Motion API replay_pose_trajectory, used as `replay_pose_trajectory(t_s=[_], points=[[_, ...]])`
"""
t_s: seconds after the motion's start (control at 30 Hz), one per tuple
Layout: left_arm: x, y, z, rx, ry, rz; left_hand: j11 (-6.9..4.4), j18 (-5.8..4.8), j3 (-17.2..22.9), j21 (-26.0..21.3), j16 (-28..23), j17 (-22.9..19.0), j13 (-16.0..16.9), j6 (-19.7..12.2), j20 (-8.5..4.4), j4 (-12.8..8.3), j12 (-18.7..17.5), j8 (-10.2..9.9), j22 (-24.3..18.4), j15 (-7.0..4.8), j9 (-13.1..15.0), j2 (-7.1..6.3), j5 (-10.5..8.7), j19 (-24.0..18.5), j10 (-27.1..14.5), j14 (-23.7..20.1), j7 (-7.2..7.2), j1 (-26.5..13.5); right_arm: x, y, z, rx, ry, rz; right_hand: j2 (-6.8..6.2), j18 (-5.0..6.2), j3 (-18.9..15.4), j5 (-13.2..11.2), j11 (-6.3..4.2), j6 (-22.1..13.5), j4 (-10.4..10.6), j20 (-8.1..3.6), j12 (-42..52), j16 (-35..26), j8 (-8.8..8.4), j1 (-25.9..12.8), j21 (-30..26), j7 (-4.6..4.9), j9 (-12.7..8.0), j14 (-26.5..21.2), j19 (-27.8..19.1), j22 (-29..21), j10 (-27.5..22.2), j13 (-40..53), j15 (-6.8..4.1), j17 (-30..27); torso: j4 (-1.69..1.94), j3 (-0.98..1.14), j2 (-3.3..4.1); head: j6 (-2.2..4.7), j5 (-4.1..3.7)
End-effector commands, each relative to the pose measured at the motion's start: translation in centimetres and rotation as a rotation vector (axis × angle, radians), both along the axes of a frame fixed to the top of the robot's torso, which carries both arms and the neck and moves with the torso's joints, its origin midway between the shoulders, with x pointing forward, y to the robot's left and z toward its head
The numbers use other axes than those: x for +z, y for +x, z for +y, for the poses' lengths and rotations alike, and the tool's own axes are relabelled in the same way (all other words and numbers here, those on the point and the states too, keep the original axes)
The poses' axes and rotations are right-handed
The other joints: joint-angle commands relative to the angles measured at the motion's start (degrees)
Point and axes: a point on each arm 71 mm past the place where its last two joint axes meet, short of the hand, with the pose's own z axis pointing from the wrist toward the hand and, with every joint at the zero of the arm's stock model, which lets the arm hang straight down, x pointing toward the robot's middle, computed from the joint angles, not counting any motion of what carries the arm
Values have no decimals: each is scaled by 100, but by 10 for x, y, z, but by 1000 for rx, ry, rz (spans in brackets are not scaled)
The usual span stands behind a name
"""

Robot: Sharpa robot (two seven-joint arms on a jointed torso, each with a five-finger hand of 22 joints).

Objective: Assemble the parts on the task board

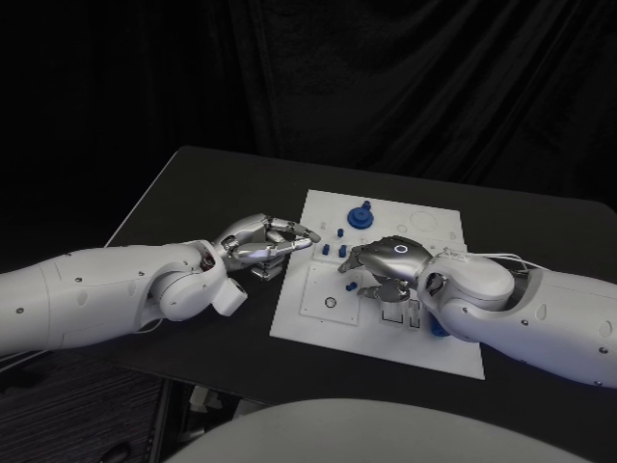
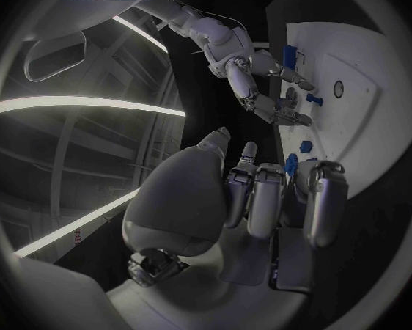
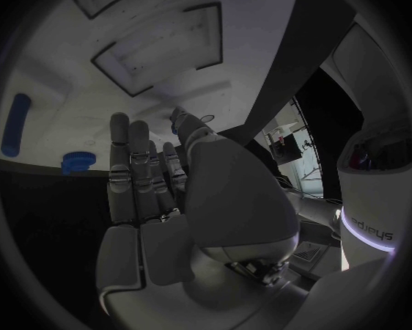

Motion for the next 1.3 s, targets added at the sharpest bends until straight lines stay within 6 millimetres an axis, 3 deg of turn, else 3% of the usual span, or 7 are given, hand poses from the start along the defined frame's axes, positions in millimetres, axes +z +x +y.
replay_pose_trajectory(t_s=[0.03, 0.3, 0.4, 0.5, 0.6, 0.73, 1.3], points=[[0, -1, -1, -6, -15, 6, 36, 87, -13, -28, 15, 1509, 1491, 34, 40, 5, -31, 22, 1269, 28, -10, 44, 33, 32, 610, 595, 67, 32, 10, 0, -1, 7, 66, -24, -4, 51, -38, -36, -9, 84, -4, 3, 98, 30, 49, -4, -23, 15, 11, 17, 36, 17, 50, 10, -29, -18, 2, 0, 1, -1, -6], [0, -1, -1, -8, -14, 9, 36, 86, -15, -25, 15, 1509, 1491, 37, 40, 6, -31, 23, 1270, 28, -12, 43, 35, 35, 610, 595, 67, 33, 10, -1, -7, -3, 38, 12, -3, 54, -102, -138, -31, 206, 39, -4, 298, 49, 112, -79, -57, 71, 33, 34, 58, 30, 149, 34, -42, -45, -3, -4, 1, -1, 0], [0, -1, -1, -9, -14, 10, 36, 89, -15, -32, 15, 1509, 1491, 42, 41, 6, -31, 25, 1267, 28, -13, 44, 37, 27, 610, 595, 66, 34, 9, -1, -8, -9, 34, 18, 45, 61, -60, -7, -72, 346, -10, -32, 505, 57, 186, 3, -66, 150, 74, 39, 79, 51, 316, 93, -79, -63, -3, -4, 1, -1, -7], [0, -1, -2, -10, -14, 11, 36, 89, -15, -32, 15, 1509, 1491, 42, 41, 6, -31, 25, 1267, 28, -13, 44, 37, 27, 610, 595, 66, 34, 9, -1, -9, -14, 29, 22, 67, 65, -16, 97, -222, 724, 0, -118, 1093, 69, 378, -22, -67, 238, 207, 50, 95, 103, 806, 347, -204, -84, 0, -5, 3, -1, -14], [-1, -1, -2, -12, -14, 13, 36, 89, -15, -32, 15, 1509, 1491, 42, 41, 6, -31, 25, 1267, 28, -13, 44, 37, 27, 610, 595, 66, 34, 7, 0, -10, -24, 14, 31, 90, 48, 4, 197, -379, 1005, 89, -214, 1899, 78, 525, -162, -101, 178, 356, 69, 112, 146, 928, 812, -346, -103, 1, -4, 5, -1, -20], [-1, -1, -3, -15, -14, 15, 35, 90, -15, -36, 15, 1509, 1491, 56, 41, 9, -31, 31, 1265, 29, -18, 50, 48, 23, 610, 595, 63, 39, 4, 1, -11, -34, -1, 40, 123, 56, 23, 189, -447, 1228, 195, -268, 2409, 117, 728, -321, -163, 121, 534, 94, 156, 169, 733, 1163, -351, -102, -2, 2, 9, -1, -20], [-2, -1, -3, -22, -16, 20, 33, 89, -11, -33, 15, 1509, 1491, 72, 41, 15, -31, 36, 1267, 28, -29, 66, 80, 27, 610, 595, 60, 46, -1, 2, -7, -36, -9, 53, 189, 50, 72, 173, -461, 1203, 280, -285, 2584, 151, 827, -416, -217, 120, 658, 85, 187, 194, 611, 1307, -361, -96, 5, 1, 6, -1, -21]])
